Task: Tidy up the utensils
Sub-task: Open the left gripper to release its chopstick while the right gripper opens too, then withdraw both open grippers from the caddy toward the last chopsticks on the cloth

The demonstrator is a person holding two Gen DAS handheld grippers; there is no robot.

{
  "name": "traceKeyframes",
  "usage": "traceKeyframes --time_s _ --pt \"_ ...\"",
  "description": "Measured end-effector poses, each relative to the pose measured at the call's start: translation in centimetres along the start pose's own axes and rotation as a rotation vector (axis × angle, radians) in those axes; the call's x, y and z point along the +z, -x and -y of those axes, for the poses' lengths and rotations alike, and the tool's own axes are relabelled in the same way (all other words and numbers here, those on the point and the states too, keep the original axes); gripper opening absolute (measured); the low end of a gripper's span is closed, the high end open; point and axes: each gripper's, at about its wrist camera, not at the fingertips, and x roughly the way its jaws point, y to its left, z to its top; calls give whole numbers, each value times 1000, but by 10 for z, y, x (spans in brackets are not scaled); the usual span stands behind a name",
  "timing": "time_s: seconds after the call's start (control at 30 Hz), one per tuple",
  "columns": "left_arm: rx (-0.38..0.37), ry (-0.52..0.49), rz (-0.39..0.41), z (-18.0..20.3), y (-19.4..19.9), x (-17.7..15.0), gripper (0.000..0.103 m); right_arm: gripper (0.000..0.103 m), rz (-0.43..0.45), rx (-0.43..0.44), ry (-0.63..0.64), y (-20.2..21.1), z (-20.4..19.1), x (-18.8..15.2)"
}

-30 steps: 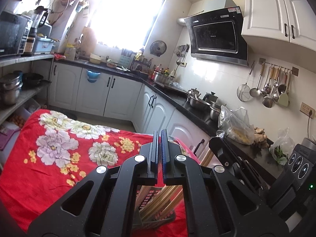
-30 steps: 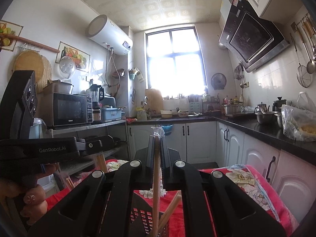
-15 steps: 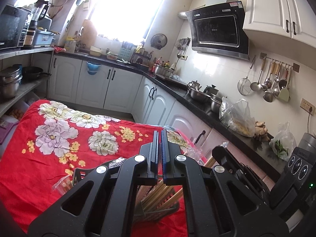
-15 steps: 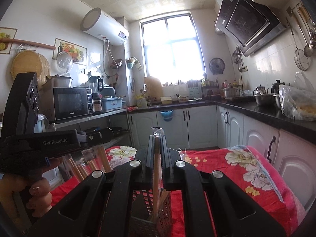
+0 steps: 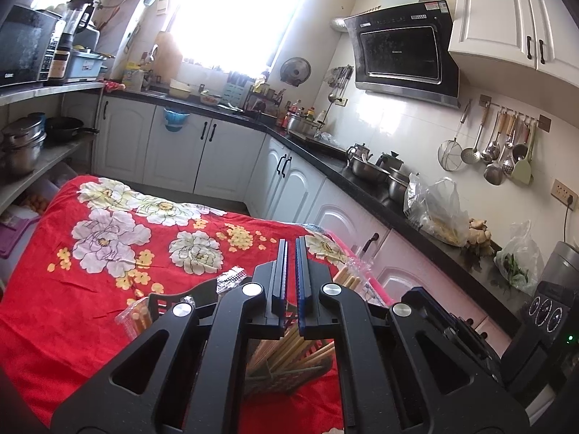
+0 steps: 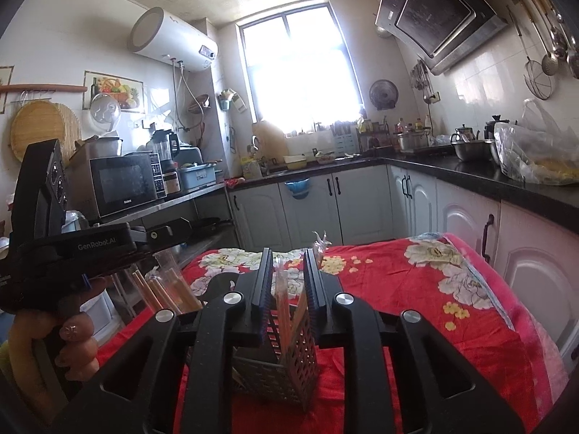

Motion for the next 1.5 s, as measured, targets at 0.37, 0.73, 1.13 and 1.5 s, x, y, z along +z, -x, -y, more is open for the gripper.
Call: traceKeyframes --time_s 0.37,0.73,1.13,1.5 --pt "10 13 -16 -4 12 -5 3 29 -43 -29 -51 11 9 -6" --pt "-3 35 -22 -3 35 -10 29 43 -85 -40 -49 22 9 -13" --pt "-1 65 -68 -10 53 -28 47 54 -110 -29 -49 37 9 -22" --pt "-11 57 -78 -11 69 -43 66 67 -128 -13 -56 50 5 -28"
